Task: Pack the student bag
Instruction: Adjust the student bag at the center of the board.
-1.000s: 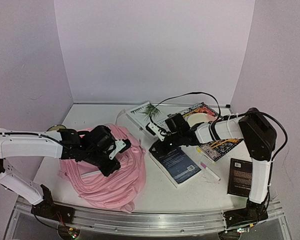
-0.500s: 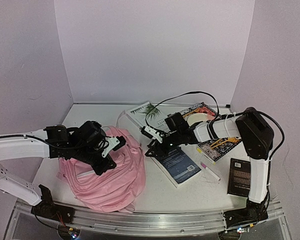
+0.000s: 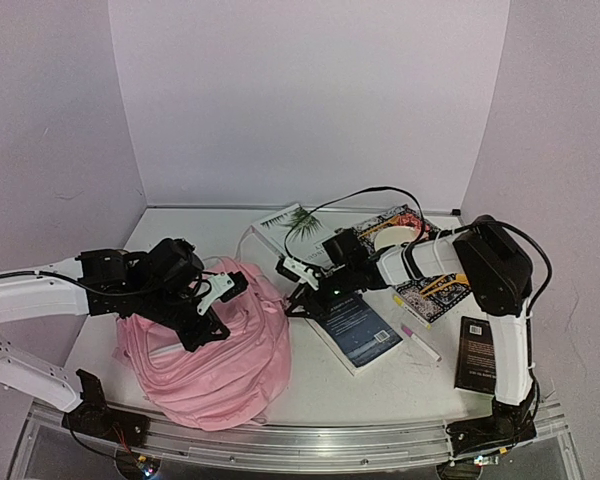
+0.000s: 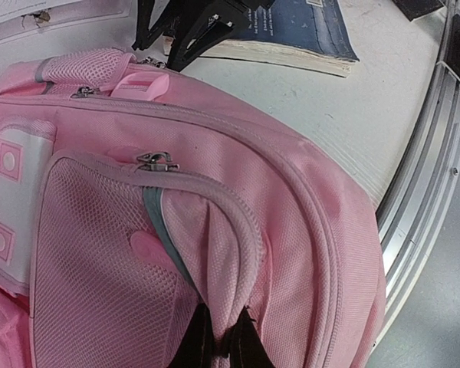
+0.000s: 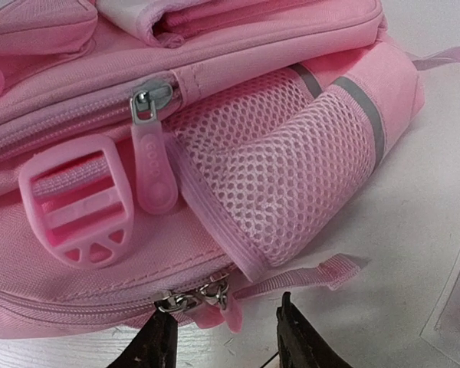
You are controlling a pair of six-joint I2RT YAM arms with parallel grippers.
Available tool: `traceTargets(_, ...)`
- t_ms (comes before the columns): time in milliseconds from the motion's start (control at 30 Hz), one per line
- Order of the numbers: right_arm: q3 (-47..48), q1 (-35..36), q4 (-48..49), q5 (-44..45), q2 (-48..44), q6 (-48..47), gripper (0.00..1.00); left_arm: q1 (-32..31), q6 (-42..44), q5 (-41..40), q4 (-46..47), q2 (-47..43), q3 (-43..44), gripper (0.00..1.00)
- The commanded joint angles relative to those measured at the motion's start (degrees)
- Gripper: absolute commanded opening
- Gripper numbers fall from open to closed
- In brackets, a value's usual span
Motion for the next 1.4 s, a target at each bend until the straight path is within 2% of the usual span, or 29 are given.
traceTargets(0, 3.0, -0.2, -0.3, -3.4, 1.4, 0.6, 0.43, -0.2, 0.6, 2.5, 1.7, -2.4, 4.0, 0.00)
traceTargets(233, 3.5, -0.1, -0.2, -1.3, 3.3, 1.9, 0.37, -0.2, 0.7, 2.3, 1.7, -4.2, 4.4, 0.00)
traceTargets(567, 2.6, -0.1, 0.6, -0.2, -0.7, 1.4, 0.13, -0.2, 1.6, 1.2, 1.8, -5.6, 4.2, 0.00)
traceTargets(800, 0.1, -0.2, 0.7, -1.1, -5.7, 0.5, 0.12, -0.2, 7.3, -1.5, 1.6, -3.3, 6.3, 0.00)
traceTargets(867, -0.1, -0.4, 0.6, -0.2, -7.0, 2.7, 0.15, -0.2, 9.3, -2.1, 1.5, -3.0, 7.3, 0.00)
traceTargets(933, 0.1, -1.7, 0.7, 0.8, -8.6, 8.7, 0.28, -0.2, 10.3, -2.4, 1.2, -2.8, 7.5, 0.00)
traceTargets(1133, 3.1, -2.8, 0.5, 4.3, -8.4, 30.1, 0.55, -0.2, 9.3, -1.1, 0.7, -2.7, 5.1, 0.00)
traceTargets(1267, 7.0, -2.8, -1.3, 2.5, -3.4, 42.4, 0.60, -0.2, 8.7, -0.4, 0.7, -2.3, 4.8, 0.00)
traceTargets(1367, 8.9, -2.4, -1.4, 1.0, -0.3, 47.2, 0.62, -0.2, 8.5, 0.0, 0.8, -2.0, 4.8, 0.00)
